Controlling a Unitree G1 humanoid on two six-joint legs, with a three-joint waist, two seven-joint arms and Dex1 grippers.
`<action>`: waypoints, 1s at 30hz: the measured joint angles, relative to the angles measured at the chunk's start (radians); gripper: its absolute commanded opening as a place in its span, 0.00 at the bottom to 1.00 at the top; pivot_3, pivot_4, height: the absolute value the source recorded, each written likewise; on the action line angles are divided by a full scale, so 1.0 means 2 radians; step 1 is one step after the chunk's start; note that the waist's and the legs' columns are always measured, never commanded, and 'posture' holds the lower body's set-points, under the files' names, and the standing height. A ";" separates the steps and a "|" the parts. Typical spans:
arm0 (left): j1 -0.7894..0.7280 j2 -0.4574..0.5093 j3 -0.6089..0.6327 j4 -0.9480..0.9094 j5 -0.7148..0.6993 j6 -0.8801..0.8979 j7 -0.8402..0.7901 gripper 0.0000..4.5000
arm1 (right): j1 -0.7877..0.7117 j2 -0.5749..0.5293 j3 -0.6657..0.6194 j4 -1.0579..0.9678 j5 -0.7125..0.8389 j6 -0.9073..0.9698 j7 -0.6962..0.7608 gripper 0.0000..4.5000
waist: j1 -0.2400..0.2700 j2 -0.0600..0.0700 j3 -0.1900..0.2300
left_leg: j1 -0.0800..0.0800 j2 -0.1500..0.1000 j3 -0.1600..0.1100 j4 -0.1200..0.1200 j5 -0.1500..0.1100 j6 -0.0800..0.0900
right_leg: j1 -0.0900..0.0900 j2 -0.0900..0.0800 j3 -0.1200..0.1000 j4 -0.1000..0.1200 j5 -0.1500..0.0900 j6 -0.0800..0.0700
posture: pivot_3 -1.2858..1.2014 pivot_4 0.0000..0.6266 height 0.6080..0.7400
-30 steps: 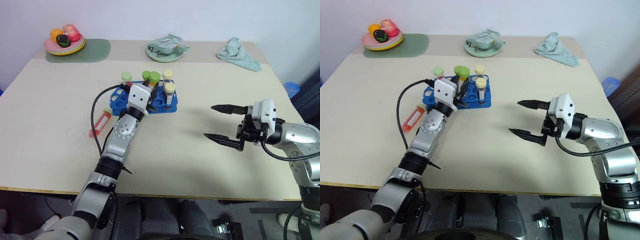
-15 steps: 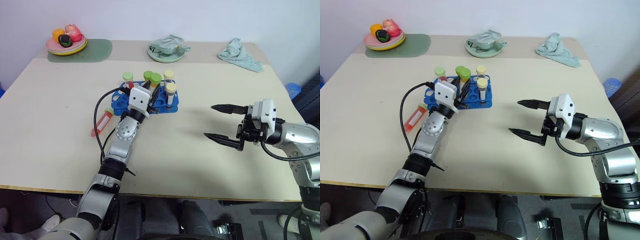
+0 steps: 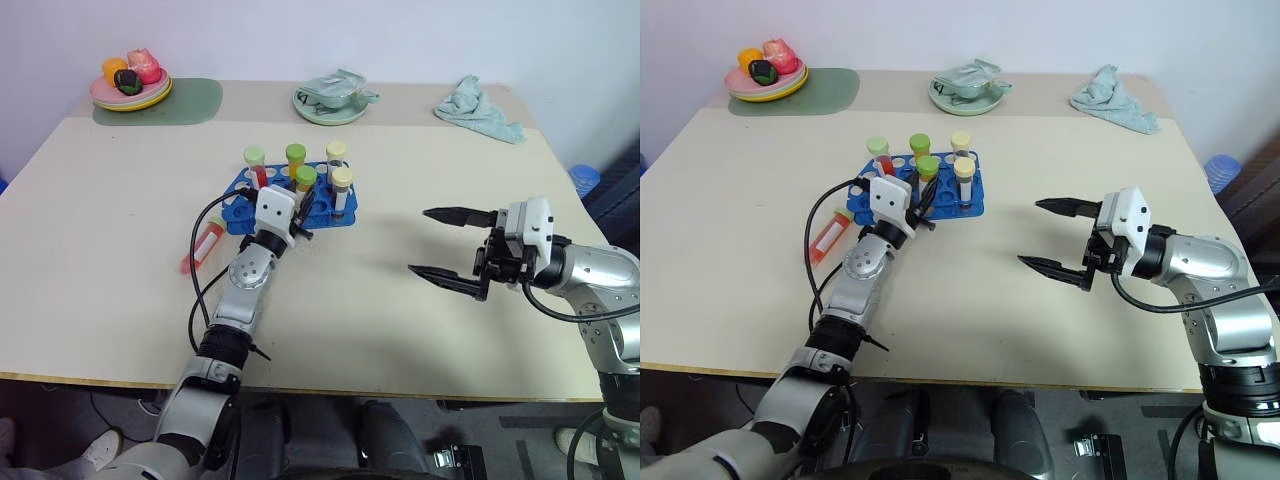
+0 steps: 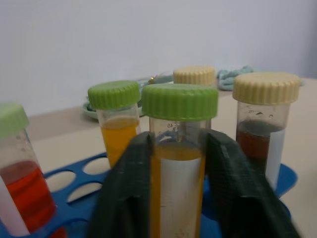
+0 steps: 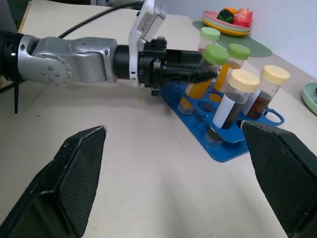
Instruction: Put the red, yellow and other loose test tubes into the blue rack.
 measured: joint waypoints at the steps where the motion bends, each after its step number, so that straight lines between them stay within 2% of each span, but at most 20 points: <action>1: 0.002 0.000 0.001 0.001 -0.002 0.002 -0.002 0.84 | 0.000 0.000 0.000 0.001 0.000 -0.001 0.000 1.00 | 0.000 0.000 0.000 | 0.000 0.000 0.000 0.000 0.000 0.000 | 0.000 0.000 0.000 0.000 0.000 0.000 | 0.52 0.24 1.00; 2: 0.002 0.000 0.003 0.001 -0.001 0.003 0.000 0.94 | 0.000 0.000 0.000 0.002 0.000 -0.002 0.000 1.00 | 0.000 0.000 0.000 | 0.000 0.000 0.000 0.000 0.000 0.000 | 0.000 0.000 0.000 0.000 0.000 0.000 | 0.52 0.24 1.00; 3: 0.002 0.001 0.004 0.000 0.001 0.003 0.005 0.99 | 0.000 0.000 0.000 0.003 0.000 -0.002 0.000 1.00 | 0.000 0.000 0.000 | 0.000 0.000 0.000 0.000 0.000 0.000 | 0.000 0.000 0.000 0.000 0.000 0.000 | 0.52 0.24 1.00; 7: 0.006 0.006 0.005 -0.033 0.008 0.021 0.011 0.99 | 0.000 0.000 0.000 0.004 0.000 -0.004 0.000 1.00 | 0.000 0.000 0.000 | 0.000 0.000 0.000 0.000 0.000 0.000 | 0.000 0.000 0.000 0.000 0.000 0.000 | 0.52 0.24 1.00; 14: 0.053 0.039 0.011 -0.214 -0.025 0.134 -0.007 0.99 | -0.003 0.007 0.002 0.009 0.001 -0.006 0.000 1.00 | -0.001 0.000 0.000 | 0.000 0.000 0.000 0.000 0.000 0.000 | 0.000 0.000 0.000 0.000 0.000 0.000 | 0.52 0.24 1.00; 18: 0.085 0.100 0.036 -0.326 -0.053 0.265 -0.015 0.99 | -0.003 0.020 0.003 0.011 0.002 -0.008 0.002 1.00 | -0.002 0.000 0.000 | 0.000 0.000 0.000 0.000 0.000 0.000 | 0.000 0.000 0.000 0.001 0.000 0.000 | 0.52 0.24 1.00; 20: 0.092 0.137 0.055 -0.382 -0.067 0.388 0.000 0.99 | -0.005 0.026 0.008 0.012 0.005 -0.009 0.009 1.00 | -0.002 0.000 0.000 | 0.000 0.000 0.000 0.000 0.000 0.000 | 0.000 0.000 0.000 0.001 0.000 0.000 | 0.52 0.24 1.00; 23: 0.078 0.170 0.096 -0.418 -0.097 0.540 0.016 0.99 | -0.007 0.030 0.019 0.016 0.006 -0.011 0.021 1.00 | -0.002 0.000 0.000 | 0.000 0.000 -0.001 0.000 0.000 0.000 | 0.000 0.000 0.000 0.001 0.000 0.000 | 0.52 0.24 1.00; 26: -0.030 0.176 0.150 -0.404 -0.107 0.782 0.052 0.99 | -0.029 0.046 0.047 0.021 0.006 -0.013 0.041 1.00 | -0.001 -0.001 0.001 | -0.001 0.000 -0.002 0.001 0.000 0.000 | 0.000 0.001 -0.001 0.002 0.000 0.000 | 0.52 0.24 1.00; 28: -0.096 0.180 0.164 -0.381 -0.107 0.872 0.067 0.99 | -0.041 0.051 0.063 0.025 0.005 -0.016 0.051 1.00 | -0.001 -0.001 0.001 | -0.001 0.000 -0.002 0.001 0.000 0.000 | 0.000 0.000 -0.001 0.001 0.000 0.000 | 0.52 0.24 1.00; 30: -0.141 0.189 0.161 -0.329 -0.113 0.922 0.076 0.99 | -0.056 0.060 0.074 0.032 0.001 -0.022 0.056 1.00 | -0.002 -0.001 0.001 | 0.000 0.000 -0.001 0.001 0.000 0.000 | 0.000 0.000 -0.001 0.001 0.000 0.000 | 0.52 0.24 1.00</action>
